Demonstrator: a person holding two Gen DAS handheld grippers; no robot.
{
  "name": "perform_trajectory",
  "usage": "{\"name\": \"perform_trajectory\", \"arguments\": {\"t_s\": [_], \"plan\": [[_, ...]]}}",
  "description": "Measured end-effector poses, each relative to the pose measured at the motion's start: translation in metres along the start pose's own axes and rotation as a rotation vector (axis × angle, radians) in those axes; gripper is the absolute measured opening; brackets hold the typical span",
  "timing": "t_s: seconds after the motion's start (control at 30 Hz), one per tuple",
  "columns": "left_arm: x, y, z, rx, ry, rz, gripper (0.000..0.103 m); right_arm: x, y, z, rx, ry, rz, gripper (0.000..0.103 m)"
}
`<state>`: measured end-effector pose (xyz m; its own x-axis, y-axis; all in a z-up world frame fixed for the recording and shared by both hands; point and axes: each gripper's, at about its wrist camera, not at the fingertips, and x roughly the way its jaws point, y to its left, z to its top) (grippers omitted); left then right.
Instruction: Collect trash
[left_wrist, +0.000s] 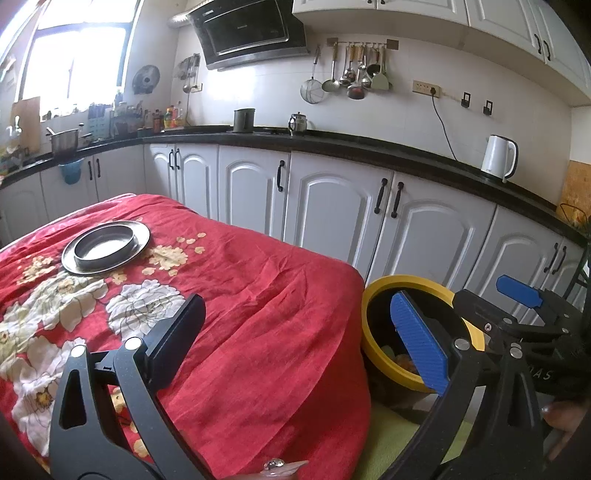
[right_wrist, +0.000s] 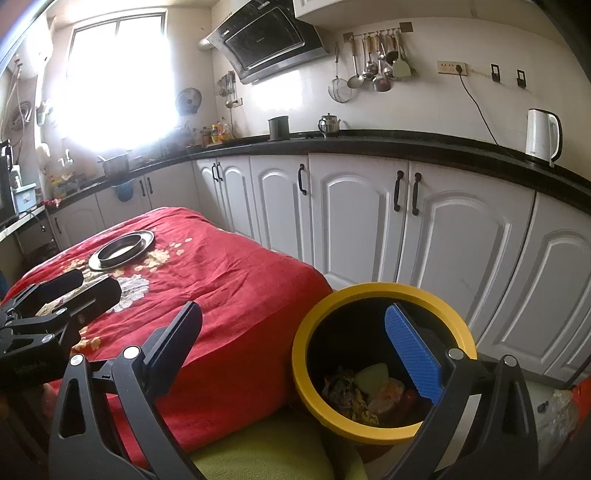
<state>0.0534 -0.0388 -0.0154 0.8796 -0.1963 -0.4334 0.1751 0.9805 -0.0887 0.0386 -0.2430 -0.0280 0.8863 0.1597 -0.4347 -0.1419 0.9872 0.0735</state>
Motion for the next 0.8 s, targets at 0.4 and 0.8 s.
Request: {"name": "perform_trajectory", "arguments": {"t_s": [0.4, 0.8], "plan": [[0.0003, 0.0005, 0.0001, -0.001, -0.002, 0.0, 0.092, 0.0004, -0.0015, -0.0013, 0.0, 0.004, -0.001, 0.097], [0.0007, 0.0009, -0.0001, -0.002, 0.001, 0.002, 0.092, 0.0005, -0.0027, -0.0012, 0.002, 0.005, -0.002, 0.097]]}}
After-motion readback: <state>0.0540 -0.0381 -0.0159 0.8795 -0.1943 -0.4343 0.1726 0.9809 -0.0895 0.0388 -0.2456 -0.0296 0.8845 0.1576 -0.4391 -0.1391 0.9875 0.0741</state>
